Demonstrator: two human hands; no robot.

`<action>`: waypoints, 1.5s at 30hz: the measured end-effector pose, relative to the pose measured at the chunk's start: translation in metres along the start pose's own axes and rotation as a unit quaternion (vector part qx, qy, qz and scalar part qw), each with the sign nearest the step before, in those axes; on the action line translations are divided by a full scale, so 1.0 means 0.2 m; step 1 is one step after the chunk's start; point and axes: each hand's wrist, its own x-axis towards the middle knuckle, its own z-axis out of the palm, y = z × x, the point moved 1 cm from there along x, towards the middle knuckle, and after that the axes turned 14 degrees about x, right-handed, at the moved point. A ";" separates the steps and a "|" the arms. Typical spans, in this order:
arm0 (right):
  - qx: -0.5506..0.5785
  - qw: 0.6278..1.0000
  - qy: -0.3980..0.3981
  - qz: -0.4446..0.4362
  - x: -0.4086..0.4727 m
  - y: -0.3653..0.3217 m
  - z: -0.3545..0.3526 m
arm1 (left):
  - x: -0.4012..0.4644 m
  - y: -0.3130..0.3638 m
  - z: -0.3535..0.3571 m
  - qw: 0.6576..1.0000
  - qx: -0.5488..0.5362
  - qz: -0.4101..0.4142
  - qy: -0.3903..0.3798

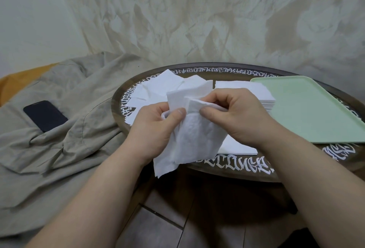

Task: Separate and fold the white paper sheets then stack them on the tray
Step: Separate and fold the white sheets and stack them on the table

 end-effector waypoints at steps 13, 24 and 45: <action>-0.030 0.999 0.015 0.002 0.01 0.00 0.00 | -0.01 0.00 0.01 1.000 0.018 0.005 -0.020; -0.034 0.999 0.027 0.008 0.01 0.00 0.01 | -0.03 0.03 0.02 0.999 0.018 0.031 -0.038; -0.191 0.981 0.027 -0.037 0.01 -0.04 0.02 | -0.01 -0.02 0.00 0.998 0.054 0.035 -0.010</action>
